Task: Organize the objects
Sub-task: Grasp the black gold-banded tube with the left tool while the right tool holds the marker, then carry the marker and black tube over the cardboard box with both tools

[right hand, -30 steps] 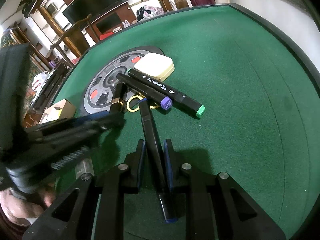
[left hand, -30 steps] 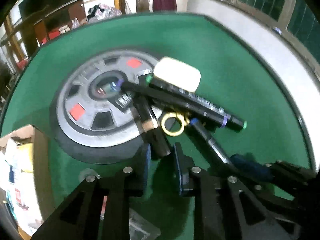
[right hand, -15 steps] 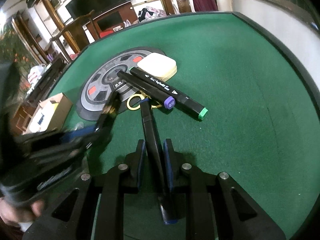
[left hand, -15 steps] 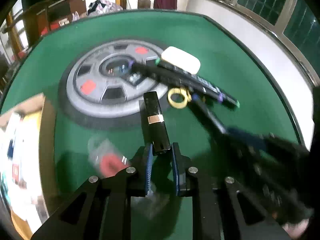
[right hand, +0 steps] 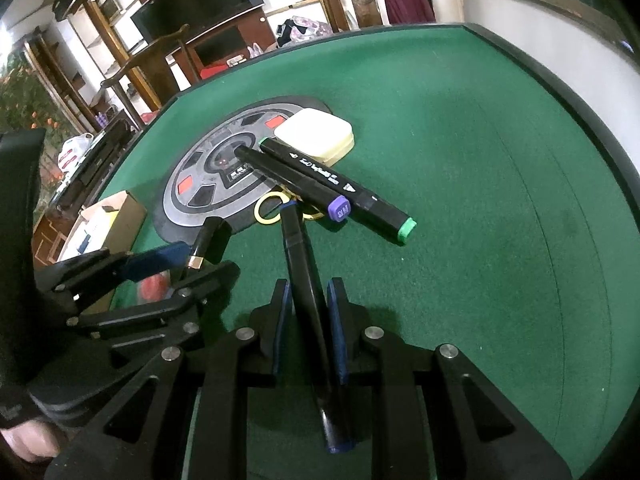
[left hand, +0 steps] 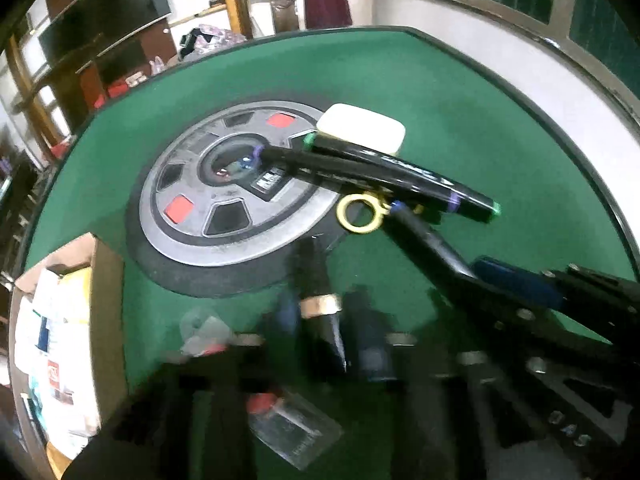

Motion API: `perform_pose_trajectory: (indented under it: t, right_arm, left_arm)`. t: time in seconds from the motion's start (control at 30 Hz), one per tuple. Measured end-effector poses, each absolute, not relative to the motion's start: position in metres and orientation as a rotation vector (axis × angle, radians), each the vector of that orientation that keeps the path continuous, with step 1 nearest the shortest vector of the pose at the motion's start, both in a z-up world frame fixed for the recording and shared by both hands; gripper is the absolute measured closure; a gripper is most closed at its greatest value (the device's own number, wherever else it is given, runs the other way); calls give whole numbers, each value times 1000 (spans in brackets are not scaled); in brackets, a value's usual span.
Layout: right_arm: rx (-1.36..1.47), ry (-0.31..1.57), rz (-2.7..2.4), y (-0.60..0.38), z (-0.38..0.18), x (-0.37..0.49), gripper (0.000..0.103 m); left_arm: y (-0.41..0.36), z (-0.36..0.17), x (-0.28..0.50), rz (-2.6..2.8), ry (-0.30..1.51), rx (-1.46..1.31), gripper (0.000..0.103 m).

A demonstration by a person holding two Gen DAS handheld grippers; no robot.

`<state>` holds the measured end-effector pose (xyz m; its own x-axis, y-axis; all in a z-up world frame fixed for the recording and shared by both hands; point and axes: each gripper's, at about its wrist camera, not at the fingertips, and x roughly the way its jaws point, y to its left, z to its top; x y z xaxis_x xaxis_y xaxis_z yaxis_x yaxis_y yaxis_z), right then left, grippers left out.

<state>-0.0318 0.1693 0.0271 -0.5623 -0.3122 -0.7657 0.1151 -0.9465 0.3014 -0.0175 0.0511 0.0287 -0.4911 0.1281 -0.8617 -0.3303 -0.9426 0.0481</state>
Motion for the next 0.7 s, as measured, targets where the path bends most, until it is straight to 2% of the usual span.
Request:
perform_pose_trajectory:
  t: [0.1,0.23,0.4,0.7]
  right_arm:
    - [1304,-226,-2585,161,28,-31,85]
    - [1309,-151,-2600,155,30,-28,88]
    - [1297,-252,-2560,165,31,-27,91]
    - [1205,-483,-2433,164,45,-4,91]
  left_arm:
    - [46,30,-12,2470,272,-1410,89]
    - [27,38,1,2449,122,-1397,89]
    - [-9,66,37,2465,-49,-1295,89]
    - [-92,115,99,2511,-304,-1085,89]
